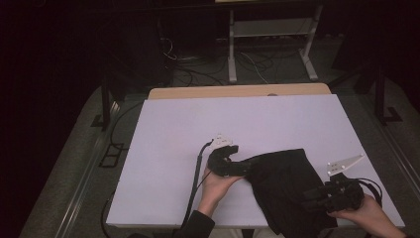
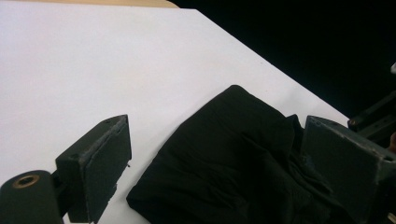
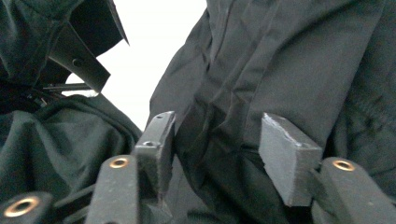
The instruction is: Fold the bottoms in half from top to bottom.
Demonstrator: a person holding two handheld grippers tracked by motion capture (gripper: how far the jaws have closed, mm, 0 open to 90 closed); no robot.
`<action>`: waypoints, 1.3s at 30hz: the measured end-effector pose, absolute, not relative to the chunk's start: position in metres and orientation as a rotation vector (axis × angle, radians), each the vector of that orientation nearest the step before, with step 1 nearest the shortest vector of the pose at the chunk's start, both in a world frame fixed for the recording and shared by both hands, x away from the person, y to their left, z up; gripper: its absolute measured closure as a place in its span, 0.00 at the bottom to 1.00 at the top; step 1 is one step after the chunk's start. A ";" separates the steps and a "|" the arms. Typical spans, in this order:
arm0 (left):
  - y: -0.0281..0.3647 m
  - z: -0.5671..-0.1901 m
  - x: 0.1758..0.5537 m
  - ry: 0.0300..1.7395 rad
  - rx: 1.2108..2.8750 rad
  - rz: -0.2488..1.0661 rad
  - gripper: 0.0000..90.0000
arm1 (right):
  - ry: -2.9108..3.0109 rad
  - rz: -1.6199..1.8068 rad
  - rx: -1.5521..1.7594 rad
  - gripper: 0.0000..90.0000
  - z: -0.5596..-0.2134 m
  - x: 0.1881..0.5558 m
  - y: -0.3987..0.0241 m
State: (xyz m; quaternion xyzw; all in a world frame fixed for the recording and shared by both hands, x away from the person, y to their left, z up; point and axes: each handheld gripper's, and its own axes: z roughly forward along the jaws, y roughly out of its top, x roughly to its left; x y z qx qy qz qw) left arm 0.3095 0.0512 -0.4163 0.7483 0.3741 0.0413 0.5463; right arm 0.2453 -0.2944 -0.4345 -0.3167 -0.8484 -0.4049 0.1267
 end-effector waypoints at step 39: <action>0.053 -0.416 0.310 0.881 1.771 0.078 0.07 | -2.516 -1.341 -1.092 0.98 -0.406 0.321 -0.289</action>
